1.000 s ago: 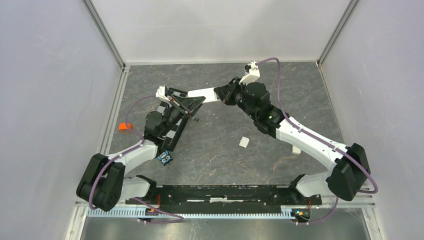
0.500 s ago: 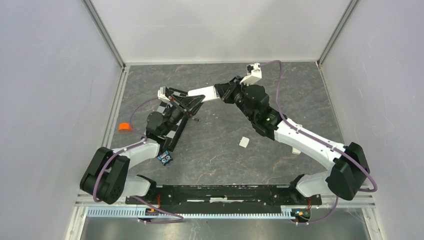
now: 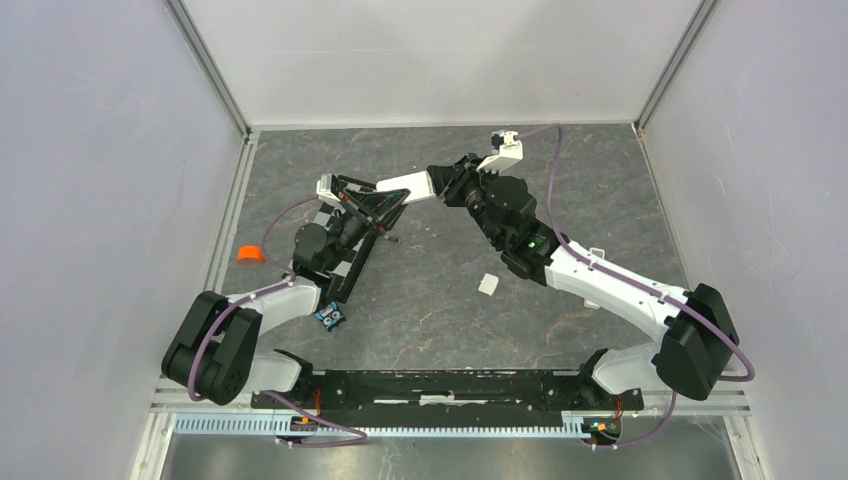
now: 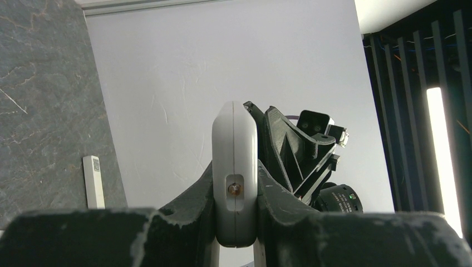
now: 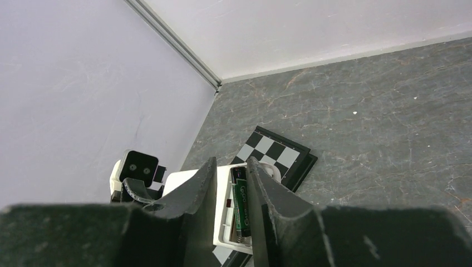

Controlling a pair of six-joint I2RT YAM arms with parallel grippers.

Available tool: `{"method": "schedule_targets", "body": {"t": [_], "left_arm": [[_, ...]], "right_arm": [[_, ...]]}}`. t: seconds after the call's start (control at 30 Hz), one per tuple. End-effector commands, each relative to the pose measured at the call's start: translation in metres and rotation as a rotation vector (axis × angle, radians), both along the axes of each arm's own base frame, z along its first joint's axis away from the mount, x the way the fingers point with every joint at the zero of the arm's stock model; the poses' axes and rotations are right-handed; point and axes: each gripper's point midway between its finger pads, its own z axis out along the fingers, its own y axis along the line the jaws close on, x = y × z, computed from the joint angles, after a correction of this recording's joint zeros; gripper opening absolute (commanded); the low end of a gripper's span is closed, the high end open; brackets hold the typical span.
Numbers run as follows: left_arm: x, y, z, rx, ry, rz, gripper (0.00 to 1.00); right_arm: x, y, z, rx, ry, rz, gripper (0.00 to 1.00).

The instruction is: Load the batteries into the remote control

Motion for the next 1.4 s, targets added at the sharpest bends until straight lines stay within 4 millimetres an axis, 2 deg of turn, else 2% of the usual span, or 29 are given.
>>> {"method": "schedule_targets", "body": {"t": [0.0,0.2,0.3,0.5,0.57,0.67,0.77,0.83,0.97,1.13,1.3,1.37], "left_arm": [[-0.023,0.005,0.061,-0.122,-0.178,-0.045,0.02],[-0.022,0.003,0.057,-0.092,-0.194,-0.033,0.02],[-0.022,0.003,0.055,-0.067,-0.208,-0.023,0.02],[-0.019,0.003,0.045,0.008,-0.242,0.013,0.02],[-0.018,0.004,0.042,0.031,-0.254,0.026,0.02],[-0.015,0.003,0.039,0.056,-0.267,0.036,0.02],[-0.014,0.003,0.042,0.059,-0.293,0.042,0.02],[-0.015,0.003,0.044,0.060,-0.311,0.044,0.02],[-0.019,0.003,0.051,0.056,-0.346,0.045,0.02],[-0.019,0.003,0.057,0.061,-0.376,0.052,0.02],[-0.019,0.002,0.058,0.064,-0.386,0.049,0.02],[-0.020,0.003,0.057,0.065,-0.388,0.051,0.02]], "right_arm": [[0.003,-0.005,-0.032,-0.093,0.045,-0.022,0.32],[0.001,-0.006,-0.012,-0.077,0.040,-0.015,0.34],[0.000,-0.003,0.001,-0.068,0.034,0.013,0.39],[-0.008,0.001,0.030,-0.038,0.019,0.069,0.62],[-0.011,-0.009,0.035,-0.017,0.036,0.039,0.75],[-0.016,-0.035,0.031,0.046,0.073,-0.063,0.87],[-0.021,-0.054,0.024,0.105,0.108,-0.129,0.93],[-0.025,-0.058,0.020,0.139,0.142,-0.143,0.97],[-0.032,-0.047,0.009,0.264,0.262,-0.108,0.98],[-0.034,-0.020,0.011,0.408,0.346,-0.013,0.98],[-0.031,-0.003,0.006,0.482,0.389,0.031,0.98],[-0.030,0.001,0.013,0.522,0.364,0.053,0.98]]}}
